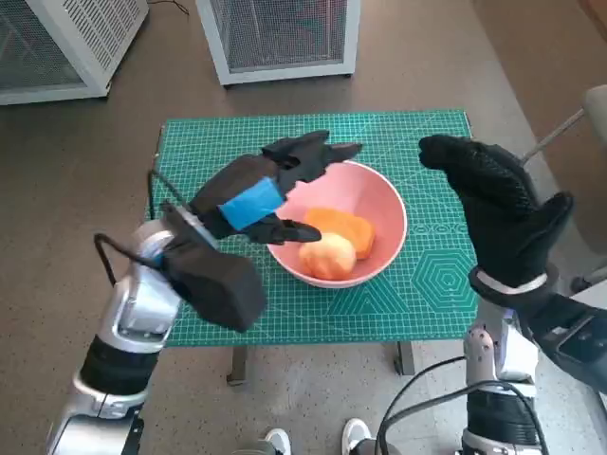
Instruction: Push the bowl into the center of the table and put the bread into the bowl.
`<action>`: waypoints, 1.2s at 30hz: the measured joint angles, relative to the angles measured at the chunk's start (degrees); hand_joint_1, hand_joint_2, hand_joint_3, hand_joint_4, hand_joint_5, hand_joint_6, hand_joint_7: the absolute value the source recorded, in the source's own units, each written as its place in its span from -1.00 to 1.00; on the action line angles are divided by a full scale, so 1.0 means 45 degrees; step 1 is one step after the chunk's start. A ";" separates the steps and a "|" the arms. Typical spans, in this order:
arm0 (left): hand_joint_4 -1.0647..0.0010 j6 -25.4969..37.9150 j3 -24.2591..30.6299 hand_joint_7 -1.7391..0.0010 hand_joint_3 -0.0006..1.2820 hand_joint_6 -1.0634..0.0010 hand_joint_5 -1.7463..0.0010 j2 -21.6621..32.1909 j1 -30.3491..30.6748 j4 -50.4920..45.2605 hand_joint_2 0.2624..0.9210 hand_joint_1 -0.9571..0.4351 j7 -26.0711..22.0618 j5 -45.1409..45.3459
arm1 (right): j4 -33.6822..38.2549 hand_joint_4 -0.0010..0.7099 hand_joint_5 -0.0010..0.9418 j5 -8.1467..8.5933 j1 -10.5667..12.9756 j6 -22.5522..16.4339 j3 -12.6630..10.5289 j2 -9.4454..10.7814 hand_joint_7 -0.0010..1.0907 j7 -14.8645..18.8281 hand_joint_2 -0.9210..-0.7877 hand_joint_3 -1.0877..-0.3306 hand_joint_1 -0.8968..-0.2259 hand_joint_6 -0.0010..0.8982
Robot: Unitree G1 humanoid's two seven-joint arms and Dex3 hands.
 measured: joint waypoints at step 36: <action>0.61 -0.4925 0.2143 0.27 -0.40 1.00 0.96 -0.2877 0.1330 -0.0051 1.00 -0.56 0.1961 -0.4061 | -0.1210 0.17 -1.00 -0.2010 -0.1032 -0.0036 0.0487 -0.0094 0.25 -0.2127 -0.99 0.63 0.54 -0.67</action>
